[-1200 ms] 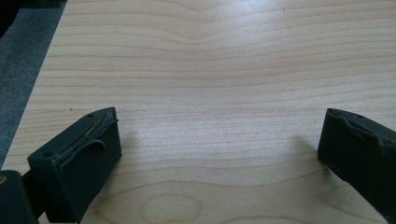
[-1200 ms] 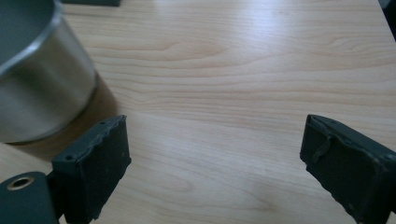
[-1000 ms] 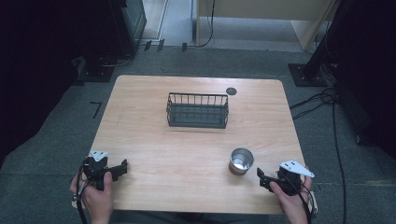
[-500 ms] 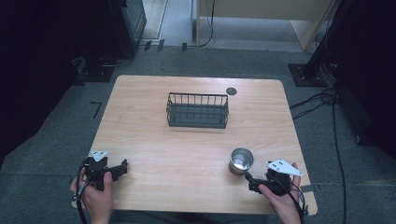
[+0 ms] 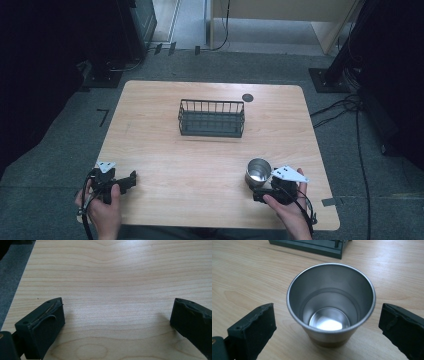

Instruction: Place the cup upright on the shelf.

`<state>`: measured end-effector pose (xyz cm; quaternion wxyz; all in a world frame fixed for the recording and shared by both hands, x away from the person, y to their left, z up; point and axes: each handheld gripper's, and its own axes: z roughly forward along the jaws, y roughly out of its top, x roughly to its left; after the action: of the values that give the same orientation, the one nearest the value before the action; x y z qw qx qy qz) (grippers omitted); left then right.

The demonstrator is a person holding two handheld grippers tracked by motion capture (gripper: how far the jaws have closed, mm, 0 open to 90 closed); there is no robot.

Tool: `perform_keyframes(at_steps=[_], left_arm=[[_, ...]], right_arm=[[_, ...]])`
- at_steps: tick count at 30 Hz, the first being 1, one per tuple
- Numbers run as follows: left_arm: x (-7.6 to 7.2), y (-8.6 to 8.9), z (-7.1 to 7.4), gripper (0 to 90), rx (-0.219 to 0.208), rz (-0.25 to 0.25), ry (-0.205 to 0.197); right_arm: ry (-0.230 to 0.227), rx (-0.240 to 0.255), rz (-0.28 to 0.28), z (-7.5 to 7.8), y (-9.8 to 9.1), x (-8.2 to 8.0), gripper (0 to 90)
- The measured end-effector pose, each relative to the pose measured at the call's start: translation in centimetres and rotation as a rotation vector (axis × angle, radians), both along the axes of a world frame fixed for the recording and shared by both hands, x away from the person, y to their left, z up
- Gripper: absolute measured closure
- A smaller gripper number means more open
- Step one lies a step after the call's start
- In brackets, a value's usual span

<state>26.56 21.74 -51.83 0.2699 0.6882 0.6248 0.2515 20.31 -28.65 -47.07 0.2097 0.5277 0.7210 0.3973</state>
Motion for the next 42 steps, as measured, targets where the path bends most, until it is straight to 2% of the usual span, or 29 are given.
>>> perform_keyframes(at_steps=[4, 9, 13, 16, 18, 21, 26, 33, 42], left_arm=[[0.0, 0.0, 0.0, 0.0, 0.0, 0.0, 0.0], [0.0, 0.0, 0.0, 0.0, 0.0, 0.0, 0.0], [0.0, 0.0, 0.0, 0.0, 0.0, 0.0, 0.0], [0.0, 0.0, 0.0, 0.0, 0.0, 0.0, 0.0], [0.0, 0.0, 0.0, 0.0, 0.0, 0.0, 0.0], [0.0, 0.0, 0.0, 0.0, 0.0, 0.0, 0.0], [0.0, 0.0, 0.0, 0.0, 0.0, 0.0, 0.0], [0.0, 0.0, 0.0, 0.0, 0.0, 0.0, 0.0], [0.0, 0.0, 0.0, 0.0, 0.0, 0.0, 0.0]], right_arm=[[0.009, -0.035, -0.032, -0.6, 1.1, 1.1, 0.0], [0.034, -0.035, -0.08, -1.2, 1.9, 2.1, 0.0], [0.04, -0.048, -0.087, -1.4, 2.3, 2.3, 0.0], [0.045, -0.068, -0.102, -1.7, 2.4, 2.5, 6.1], [0.032, -0.076, -0.114, -1.7, 2.4, 2.4, 14.6], [0.019, -0.087, -0.121, -1.6, 2.5, 2.3, 18.0], [0.012, -0.066, -0.118, -1.4, 2.4, 2.4, 18.2], [0.01, -0.061, -0.107, -0.7, 2.6, 2.8, 18.3], [-0.016, -0.049, -0.085, 0.8, 3.5, 3.7, 18.3]])
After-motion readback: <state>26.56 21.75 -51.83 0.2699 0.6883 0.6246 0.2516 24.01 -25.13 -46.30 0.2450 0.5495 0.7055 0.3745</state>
